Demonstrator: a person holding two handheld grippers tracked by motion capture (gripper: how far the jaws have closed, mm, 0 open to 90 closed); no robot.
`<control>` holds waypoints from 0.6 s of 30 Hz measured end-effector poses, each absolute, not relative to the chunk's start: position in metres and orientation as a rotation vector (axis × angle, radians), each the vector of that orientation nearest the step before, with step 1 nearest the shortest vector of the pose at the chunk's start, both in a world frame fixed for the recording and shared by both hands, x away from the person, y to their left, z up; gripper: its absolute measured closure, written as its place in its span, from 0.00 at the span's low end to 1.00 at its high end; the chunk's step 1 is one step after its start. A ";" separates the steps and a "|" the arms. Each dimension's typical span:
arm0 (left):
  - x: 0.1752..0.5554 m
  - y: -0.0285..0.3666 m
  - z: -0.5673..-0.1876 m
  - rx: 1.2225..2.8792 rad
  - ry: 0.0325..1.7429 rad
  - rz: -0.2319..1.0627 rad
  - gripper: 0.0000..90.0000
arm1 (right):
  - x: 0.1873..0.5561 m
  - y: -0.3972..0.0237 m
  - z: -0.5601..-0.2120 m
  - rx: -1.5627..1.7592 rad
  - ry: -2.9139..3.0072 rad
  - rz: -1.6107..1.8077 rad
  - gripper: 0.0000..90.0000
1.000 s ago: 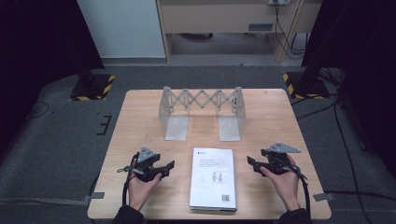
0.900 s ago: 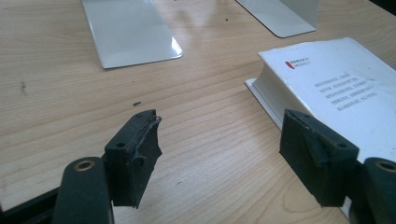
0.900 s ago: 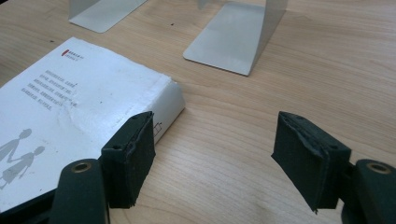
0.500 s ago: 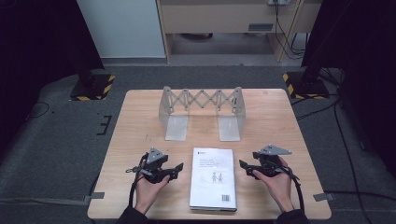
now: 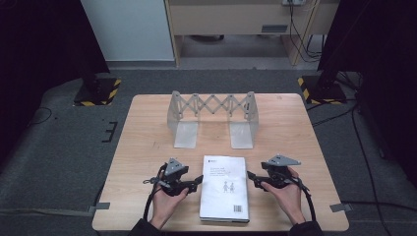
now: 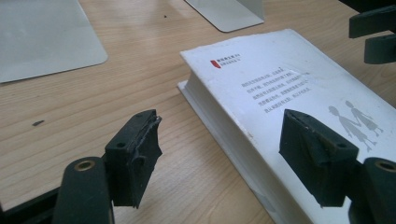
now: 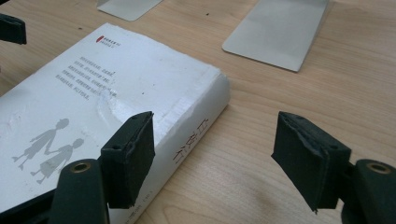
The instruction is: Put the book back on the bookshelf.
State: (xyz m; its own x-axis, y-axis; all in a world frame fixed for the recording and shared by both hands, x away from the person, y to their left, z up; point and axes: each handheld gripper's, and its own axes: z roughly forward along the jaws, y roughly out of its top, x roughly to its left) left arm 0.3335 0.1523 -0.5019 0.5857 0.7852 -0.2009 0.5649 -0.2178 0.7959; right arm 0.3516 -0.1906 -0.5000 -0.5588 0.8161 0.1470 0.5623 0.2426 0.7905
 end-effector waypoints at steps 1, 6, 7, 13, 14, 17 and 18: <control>0.333 0.151 -0.503 1.914 1.082 0.306 0.31 | 0.351 -0.190 -0.500 1.280 2.228 1.224 0.33; 0.334 0.145 -0.506 1.927 1.076 0.289 0.28 | 0.351 -0.185 -0.503 1.281 2.257 1.236 0.33; 0.334 0.145 -0.507 1.934 1.073 0.287 0.28 | 0.351 -0.184 -0.504 1.272 2.260 1.239 0.33; 0.335 0.136 -0.512 1.965 1.055 0.266 0.26 | 0.351 -0.180 -0.509 1.272 2.285 1.244 0.33; 0.336 0.135 -0.513 1.969 1.041 0.256 0.26 | 0.351 -0.180 -0.509 1.272 2.285 1.244 0.33; 0.337 0.131 -0.515 1.976 1.021 0.246 0.22 | 0.351 -0.178 -0.511 1.267 2.297 1.253 0.33; 0.337 0.130 -0.517 1.971 1.022 0.235 0.19 | 0.351 -0.178 -0.511 1.263 2.300 1.255 0.33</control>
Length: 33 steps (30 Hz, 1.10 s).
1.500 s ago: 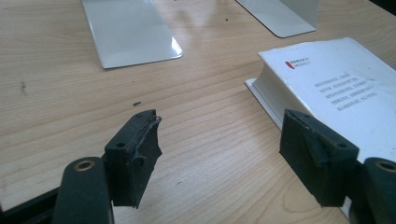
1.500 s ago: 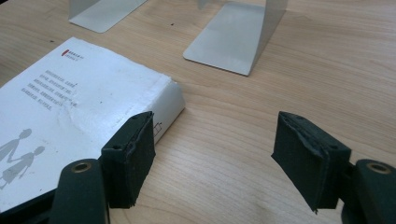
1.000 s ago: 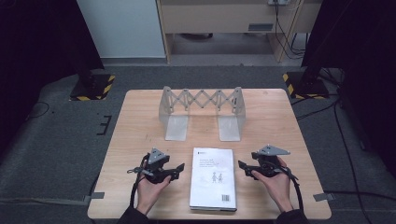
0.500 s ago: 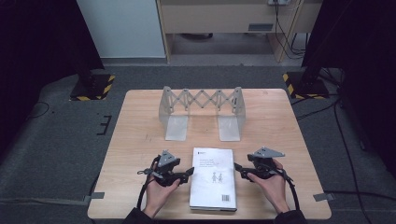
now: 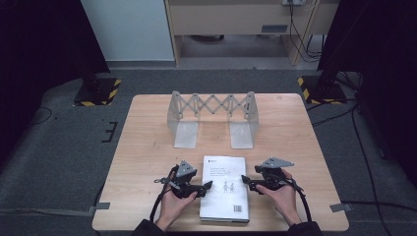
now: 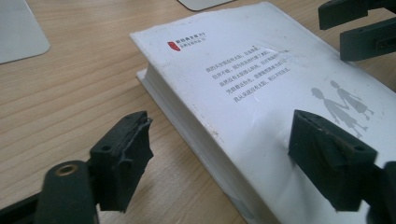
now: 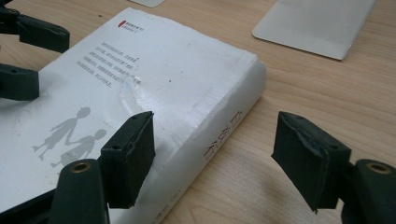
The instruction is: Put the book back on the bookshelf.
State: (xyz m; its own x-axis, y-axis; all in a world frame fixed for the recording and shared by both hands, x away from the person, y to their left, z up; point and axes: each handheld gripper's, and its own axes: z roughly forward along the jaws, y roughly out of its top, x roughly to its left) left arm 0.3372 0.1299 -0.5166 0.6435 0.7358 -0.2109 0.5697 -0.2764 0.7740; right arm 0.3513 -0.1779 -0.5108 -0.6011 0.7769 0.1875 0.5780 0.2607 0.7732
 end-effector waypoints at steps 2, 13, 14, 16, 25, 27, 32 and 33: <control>0.338 0.130 -0.518 1.970 1.016 0.238 0.14 | 0.351 -0.178 -0.511 1.261 2.303 1.256 0.32; 0.340 0.119 -0.525 1.957 0.995 0.178 0.03 | 0.352 -0.177 -0.513 1.267 2.300 1.268 0.31; 0.340 0.119 -0.525 1.957 0.995 0.178 0.03 | 0.351 -0.177 -0.513 1.268 2.299 1.268 0.31; 0.340 0.116 -0.527 1.958 0.967 0.158 0.03 | 0.352 -0.177 -0.513 1.267 2.299 1.269 0.31; 0.340 0.108 -0.531 1.950 0.936 0.103 0.00 | 0.351 -0.177 -0.513 1.268 2.296 1.272 0.31; 0.341 0.108 -0.531 1.950 0.937 0.100 0.00 | 0.351 -0.177 -0.514 1.268 2.293 1.276 0.31; 0.342 0.106 -0.533 1.936 0.964 0.073 0.00 | 0.351 -0.177 -0.514 1.274 2.292 1.279 0.31; 0.342 0.107 -0.533 1.933 0.962 0.075 0.00 | 0.351 -0.177 -0.514 1.275 2.292 1.281 0.31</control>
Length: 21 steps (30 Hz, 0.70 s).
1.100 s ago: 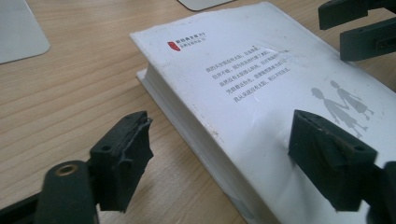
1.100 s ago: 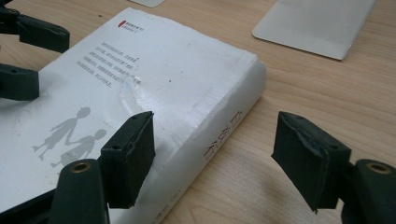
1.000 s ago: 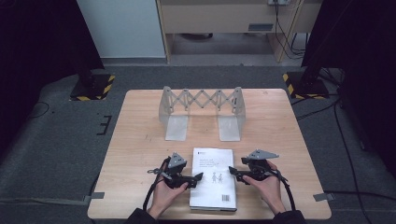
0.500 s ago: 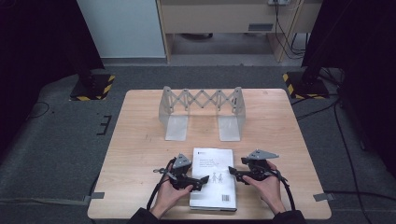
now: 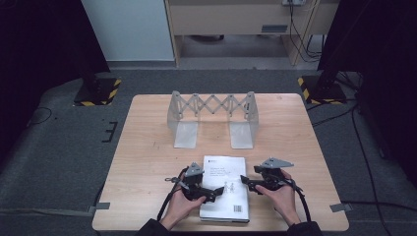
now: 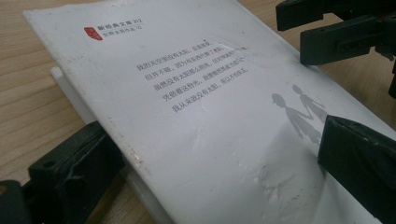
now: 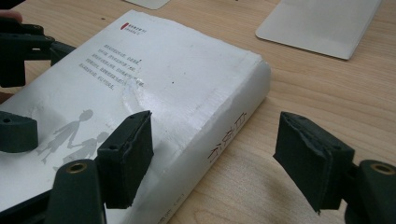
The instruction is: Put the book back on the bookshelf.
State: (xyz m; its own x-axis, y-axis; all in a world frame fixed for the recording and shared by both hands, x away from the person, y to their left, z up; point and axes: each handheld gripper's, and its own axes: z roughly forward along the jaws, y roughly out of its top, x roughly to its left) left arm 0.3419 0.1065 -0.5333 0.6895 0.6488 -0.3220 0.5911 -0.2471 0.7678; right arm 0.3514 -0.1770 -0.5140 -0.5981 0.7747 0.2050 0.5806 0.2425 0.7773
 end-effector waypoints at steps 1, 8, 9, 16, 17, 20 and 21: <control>0.342 0.107 -0.533 1.932 0.963 0.074 0.00 | 0.351 -0.177 -0.514 1.273 2.291 1.282 0.31; 0.342 0.108 -0.538 1.887 1.002 0.019 0.00 | 0.352 -0.178 -0.515 1.272 2.286 1.291 0.31; 0.342 0.108 -0.538 1.887 1.002 0.019 0.00 | 0.352 -0.177 -0.515 1.274 2.285 1.294 0.31; 0.343 0.108 -0.538 1.891 0.998 0.021 0.00 | 0.352 -0.178 -0.516 1.278 2.283 1.297 0.31; 0.343 0.108 -0.538 1.891 0.998 0.021 0.00 | 0.352 -0.178 -0.516 1.276 2.282 1.296 0.31; 0.343 0.108 -0.538 1.890 0.999 0.021 0.00 | 0.352 -0.177 -0.515 1.276 2.283 1.295 0.31; 0.343 0.108 -0.538 1.890 0.999 0.021 0.00 | 0.352 -0.177 -0.515 1.276 2.283 1.295 0.31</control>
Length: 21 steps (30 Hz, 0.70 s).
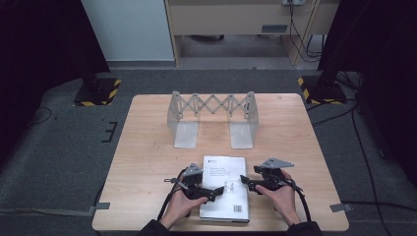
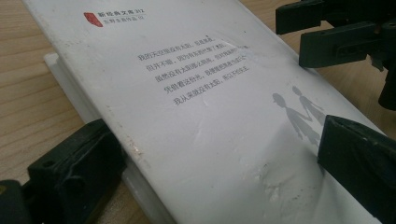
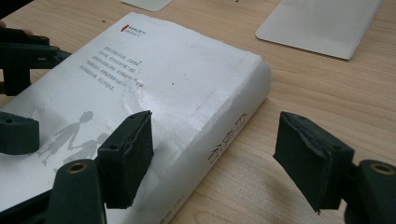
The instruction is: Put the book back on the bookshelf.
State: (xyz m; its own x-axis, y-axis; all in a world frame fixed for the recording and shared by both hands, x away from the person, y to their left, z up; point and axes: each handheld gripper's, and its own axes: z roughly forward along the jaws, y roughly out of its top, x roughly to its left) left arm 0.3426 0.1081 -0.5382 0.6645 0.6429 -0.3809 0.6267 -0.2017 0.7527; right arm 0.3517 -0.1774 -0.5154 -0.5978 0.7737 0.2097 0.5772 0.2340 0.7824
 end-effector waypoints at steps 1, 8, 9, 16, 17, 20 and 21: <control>0.342 0.108 -0.538 1.890 0.998 0.021 0.00 | 0.352 -0.177 -0.515 1.277 2.284 1.296 0.31; 0.342 0.114 -0.536 1.872 1.011 0.029 0.10 | 0.352 -0.177 -0.515 1.281 2.287 1.295 0.31; 0.341 0.116 -0.531 1.890 0.999 0.049 0.13 | 0.352 -0.178 -0.515 1.281 2.286 1.294 0.31; 0.336 0.120 -0.522 1.927 0.987 0.108 0.24 | 0.352 -0.178 -0.515 1.279 2.285 1.291 0.32; 0.336 0.121 -0.521 1.928 0.984 0.113 0.26 | 0.352 -0.179 -0.514 1.280 2.284 1.288 0.32; 0.334 0.125 -0.517 1.915 0.981 0.126 0.33 | 0.352 -0.181 -0.513 1.279 2.279 1.280 0.33; 0.332 0.127 -0.513 1.880 0.968 0.145 0.37 | 0.352 -0.182 -0.513 1.280 2.273 1.281 0.33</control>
State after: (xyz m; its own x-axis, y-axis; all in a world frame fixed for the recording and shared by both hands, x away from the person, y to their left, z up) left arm 0.3319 0.1266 -0.5134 0.6754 0.6750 -0.2971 0.5581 -0.2044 0.8042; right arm 0.3523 -0.1815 -0.5131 -0.5901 0.7820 0.2005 0.5764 0.2342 0.7829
